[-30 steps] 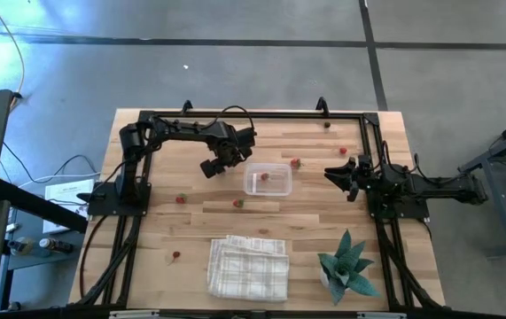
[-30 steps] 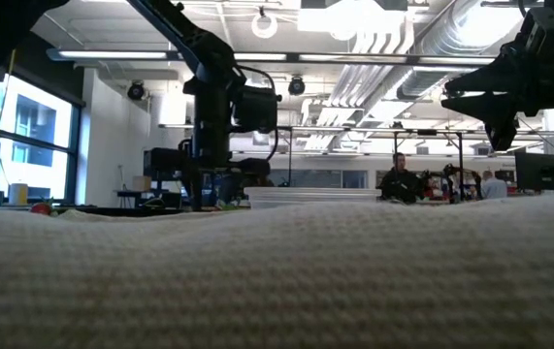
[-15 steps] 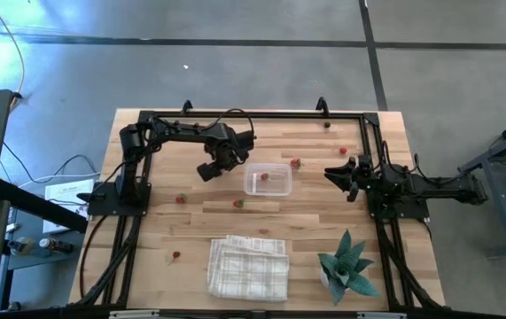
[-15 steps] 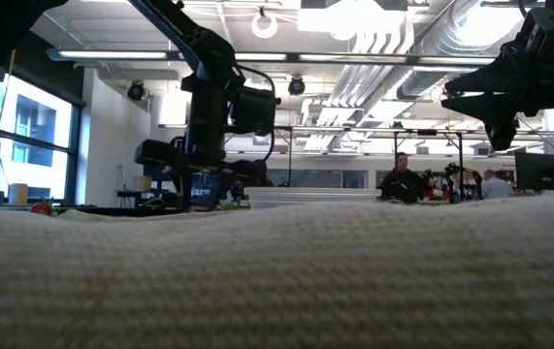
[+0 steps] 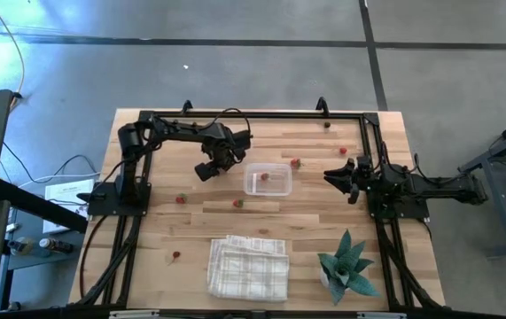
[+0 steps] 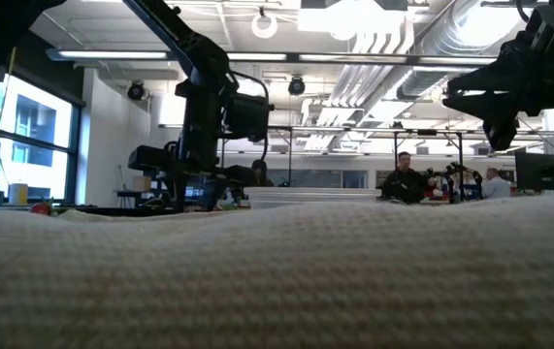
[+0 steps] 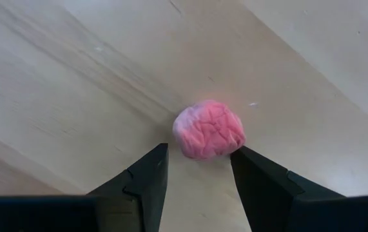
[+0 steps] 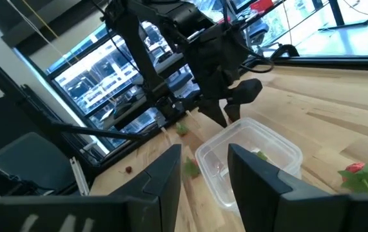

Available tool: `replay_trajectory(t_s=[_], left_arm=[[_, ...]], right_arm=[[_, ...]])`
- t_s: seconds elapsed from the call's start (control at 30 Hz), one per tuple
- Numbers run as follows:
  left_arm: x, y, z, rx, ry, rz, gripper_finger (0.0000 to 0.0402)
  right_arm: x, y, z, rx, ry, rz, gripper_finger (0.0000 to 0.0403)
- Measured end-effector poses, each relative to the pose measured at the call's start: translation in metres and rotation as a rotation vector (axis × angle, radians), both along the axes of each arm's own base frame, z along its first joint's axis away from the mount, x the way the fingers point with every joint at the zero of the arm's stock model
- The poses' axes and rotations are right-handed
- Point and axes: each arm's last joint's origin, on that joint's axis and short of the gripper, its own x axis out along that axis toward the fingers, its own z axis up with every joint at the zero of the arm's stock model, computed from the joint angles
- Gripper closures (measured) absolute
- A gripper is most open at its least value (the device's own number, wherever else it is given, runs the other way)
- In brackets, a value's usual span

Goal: Pick and placing Produce into tupperware
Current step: Put the apricot into the transparent bin

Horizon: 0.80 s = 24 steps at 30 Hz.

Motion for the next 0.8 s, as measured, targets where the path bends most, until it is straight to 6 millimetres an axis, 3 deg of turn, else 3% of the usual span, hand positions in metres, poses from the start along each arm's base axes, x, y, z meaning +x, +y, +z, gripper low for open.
replay_trajectory(t_s=[0.8], left_arm=[[-0.008,0.016,-0.001,0.046,0.006,-0.064,0.0240]], right_arm=[[0.000,0.000,0.000,-0.018,0.003,0.001,0.0286]])
